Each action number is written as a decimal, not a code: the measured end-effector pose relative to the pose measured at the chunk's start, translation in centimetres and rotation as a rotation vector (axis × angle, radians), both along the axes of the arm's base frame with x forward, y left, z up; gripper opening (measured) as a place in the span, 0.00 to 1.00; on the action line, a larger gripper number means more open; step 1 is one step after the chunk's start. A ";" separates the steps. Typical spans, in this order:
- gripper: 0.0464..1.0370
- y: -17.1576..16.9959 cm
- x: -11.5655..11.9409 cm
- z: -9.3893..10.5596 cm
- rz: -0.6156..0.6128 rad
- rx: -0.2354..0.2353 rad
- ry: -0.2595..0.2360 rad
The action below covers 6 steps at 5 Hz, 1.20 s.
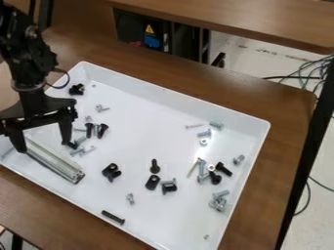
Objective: Sweep into pile
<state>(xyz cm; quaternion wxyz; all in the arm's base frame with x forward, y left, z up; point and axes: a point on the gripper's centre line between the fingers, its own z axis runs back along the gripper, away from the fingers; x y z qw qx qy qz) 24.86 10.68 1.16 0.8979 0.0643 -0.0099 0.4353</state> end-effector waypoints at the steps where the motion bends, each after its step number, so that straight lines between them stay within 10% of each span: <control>1: 0.96 0.5 0.5 -0.9 0.014 0.011 -0.020; 6: 0.92 0.5 1.5 -5.3 0.041 -0.062 -0.069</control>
